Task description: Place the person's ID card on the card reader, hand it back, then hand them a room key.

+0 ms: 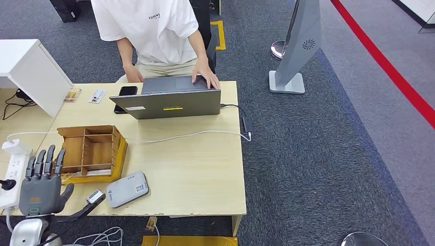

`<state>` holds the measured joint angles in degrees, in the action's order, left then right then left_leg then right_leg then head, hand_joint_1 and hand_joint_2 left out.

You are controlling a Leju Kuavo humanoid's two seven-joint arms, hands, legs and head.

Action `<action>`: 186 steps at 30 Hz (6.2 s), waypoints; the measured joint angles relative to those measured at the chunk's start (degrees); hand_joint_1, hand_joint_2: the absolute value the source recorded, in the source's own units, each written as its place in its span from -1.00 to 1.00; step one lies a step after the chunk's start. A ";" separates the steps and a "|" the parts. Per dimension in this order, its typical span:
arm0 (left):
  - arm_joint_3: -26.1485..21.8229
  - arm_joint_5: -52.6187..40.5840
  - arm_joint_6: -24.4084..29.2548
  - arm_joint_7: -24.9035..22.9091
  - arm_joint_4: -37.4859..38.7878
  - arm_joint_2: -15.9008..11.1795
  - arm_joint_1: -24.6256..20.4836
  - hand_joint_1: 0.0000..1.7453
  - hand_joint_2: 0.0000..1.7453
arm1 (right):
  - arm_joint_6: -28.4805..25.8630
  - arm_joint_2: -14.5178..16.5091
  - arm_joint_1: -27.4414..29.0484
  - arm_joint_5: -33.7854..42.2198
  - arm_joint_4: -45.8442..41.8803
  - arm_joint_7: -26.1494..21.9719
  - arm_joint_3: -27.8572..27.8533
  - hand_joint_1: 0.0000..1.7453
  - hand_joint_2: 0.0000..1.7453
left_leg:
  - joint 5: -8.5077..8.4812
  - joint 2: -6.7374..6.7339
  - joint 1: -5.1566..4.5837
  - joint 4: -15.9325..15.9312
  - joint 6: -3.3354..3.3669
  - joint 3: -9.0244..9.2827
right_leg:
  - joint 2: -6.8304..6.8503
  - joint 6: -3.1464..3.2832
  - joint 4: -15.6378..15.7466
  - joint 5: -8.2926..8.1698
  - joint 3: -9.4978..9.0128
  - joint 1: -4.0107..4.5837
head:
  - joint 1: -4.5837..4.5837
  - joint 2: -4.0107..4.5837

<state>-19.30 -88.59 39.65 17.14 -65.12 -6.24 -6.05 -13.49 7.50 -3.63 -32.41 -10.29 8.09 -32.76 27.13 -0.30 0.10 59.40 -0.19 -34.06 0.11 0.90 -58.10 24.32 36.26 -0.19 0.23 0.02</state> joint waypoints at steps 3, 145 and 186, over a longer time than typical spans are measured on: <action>0.00 0.00 0.01 0.00 0.25 -0.33 0.03 -1.00 1.00 | 0.00 0.00 0.00 -0.02 0.00 0.00 0.00 -1.00 1.00 | -0.01 0.00 0.00 0.00 -0.01 0.00 | 0.00 0.00 0.00 0.00 0.00 0.00 | -0.01 0.00; -4.61 1.06 0.15 -0.10 12.38 -3.35 -4.19 1.00 1.00 | 0.04 0.04 -0.01 -3.01 -0.26 -0.69 -2.76 -1.00 1.00 | -0.19 -0.02 0.00 0.00 -0.09 0.01 | 0.00 0.15 0.00 -0.17 0.00 0.01 | 0.00 0.00; 20.29 1.60 -0.86 -10.66 -26.17 3.69 -3.56 1.00 1.00 | 3.04 0.88 -0.43 -6.83 -0.28 -1.48 -8.12 -1.00 1.00 | -0.83 0.46 -0.03 0.02 0.06 -0.49 | 0.49 -0.01 0.11 -0.72 0.37 0.00 | 0.01 0.00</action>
<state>0.99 -86.99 38.79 6.48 -91.29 -2.55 -9.61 -10.45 8.38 -4.06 -39.24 -10.58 6.61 -40.88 26.30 0.17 0.07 59.42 -0.13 -34.56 0.59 0.89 -57.99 23.60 36.63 -0.18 0.25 0.02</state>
